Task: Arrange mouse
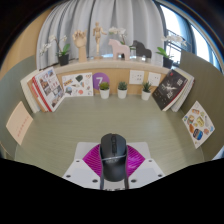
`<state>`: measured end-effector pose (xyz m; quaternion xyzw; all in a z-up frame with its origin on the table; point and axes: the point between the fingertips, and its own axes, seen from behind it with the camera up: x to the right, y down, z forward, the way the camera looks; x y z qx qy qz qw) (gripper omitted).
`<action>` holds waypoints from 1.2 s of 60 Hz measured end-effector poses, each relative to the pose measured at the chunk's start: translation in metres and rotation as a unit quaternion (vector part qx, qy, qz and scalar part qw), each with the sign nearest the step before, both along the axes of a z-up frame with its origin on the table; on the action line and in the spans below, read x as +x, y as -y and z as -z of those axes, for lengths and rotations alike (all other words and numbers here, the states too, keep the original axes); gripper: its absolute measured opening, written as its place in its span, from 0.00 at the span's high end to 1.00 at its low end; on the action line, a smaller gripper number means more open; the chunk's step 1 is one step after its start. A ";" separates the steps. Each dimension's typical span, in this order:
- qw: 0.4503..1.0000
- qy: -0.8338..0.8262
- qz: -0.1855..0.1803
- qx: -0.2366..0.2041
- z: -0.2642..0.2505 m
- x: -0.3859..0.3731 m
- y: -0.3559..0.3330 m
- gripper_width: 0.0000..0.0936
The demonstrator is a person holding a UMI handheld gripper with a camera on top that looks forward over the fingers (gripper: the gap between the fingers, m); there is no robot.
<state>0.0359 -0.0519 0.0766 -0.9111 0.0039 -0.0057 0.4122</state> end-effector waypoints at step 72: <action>0.997 -0.025 -0.028 0.061 -0.158 -0.010 0.168 0.09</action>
